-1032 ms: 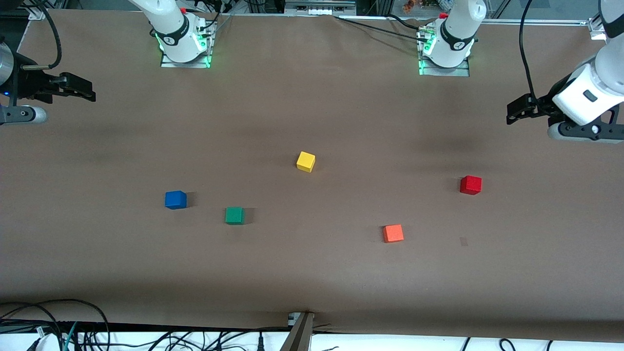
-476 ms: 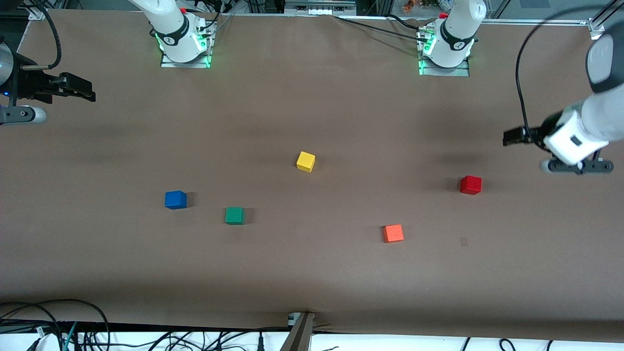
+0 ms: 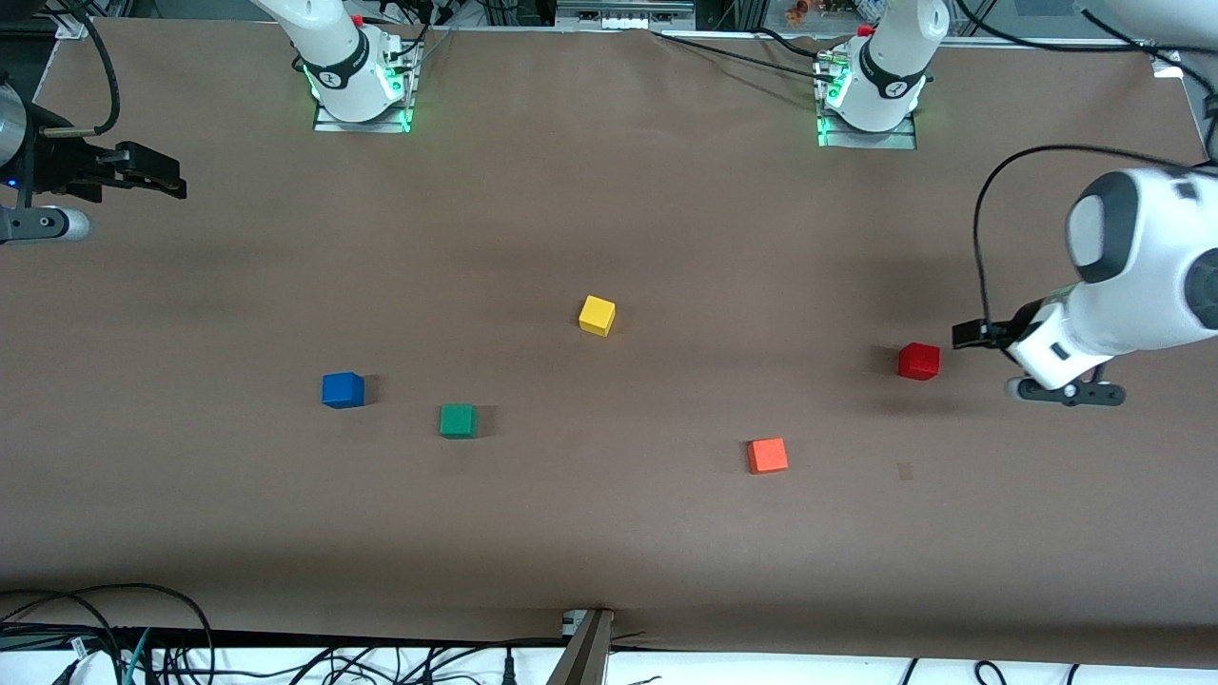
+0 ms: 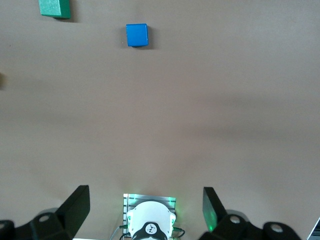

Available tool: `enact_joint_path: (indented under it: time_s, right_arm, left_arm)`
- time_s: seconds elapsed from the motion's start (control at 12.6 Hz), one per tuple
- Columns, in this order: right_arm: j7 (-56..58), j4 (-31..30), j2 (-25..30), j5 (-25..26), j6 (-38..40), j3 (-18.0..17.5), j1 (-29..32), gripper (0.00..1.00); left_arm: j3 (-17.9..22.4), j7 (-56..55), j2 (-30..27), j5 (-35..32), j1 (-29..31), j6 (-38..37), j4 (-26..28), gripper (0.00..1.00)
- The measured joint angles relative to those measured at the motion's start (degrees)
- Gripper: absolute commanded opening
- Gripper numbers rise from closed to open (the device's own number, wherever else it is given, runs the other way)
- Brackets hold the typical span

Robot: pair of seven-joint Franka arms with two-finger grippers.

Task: Pass red block to right arm, stack on blue
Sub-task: 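Reach the left gripper down to the red cube and grasp it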

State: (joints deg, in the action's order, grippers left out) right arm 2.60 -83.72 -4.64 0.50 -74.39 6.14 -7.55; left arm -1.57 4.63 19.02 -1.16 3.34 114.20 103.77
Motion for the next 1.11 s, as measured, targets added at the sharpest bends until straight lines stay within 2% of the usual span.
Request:
enact_joint_path:
  time_s: [0.4,0.71,0.95,1.03,1.11]
  right_arm:
    - [0.0,0.76,-0.72,0.0,-0.21,0.0,0.0,1.0]
    - [0.01,1.28,-1.21,0.0,-0.26,0.01,0.01,1.0]
    - [0.0,1.32,-1.48,0.0,-0.28,0.01,-0.01,1.0]
    - [0.0,1.34,-1.61,0.0,-0.31,0.0,-0.05,1.0]
    - [0.0,1.34,-1.79,0.0,-0.31,-0.05,-0.08,1.0]
  left_arm:
    - [-0.4,0.64,4.46,-0.1,-0.37,21.95,11.9,1.0]
    - [-0.63,1.94,8.78,-3.29,-0.55,27.44,13.51,1.0]
    - [-0.63,4.14,9.4,-3.72,-0.12,27.23,13.88,1.0]
    - [-0.71,4.34,9.4,-3.74,-0.15,27.17,14.21,0.98]
    - [-0.72,4.74,9.41,-3.75,-0.15,27.14,14.62,0.77]
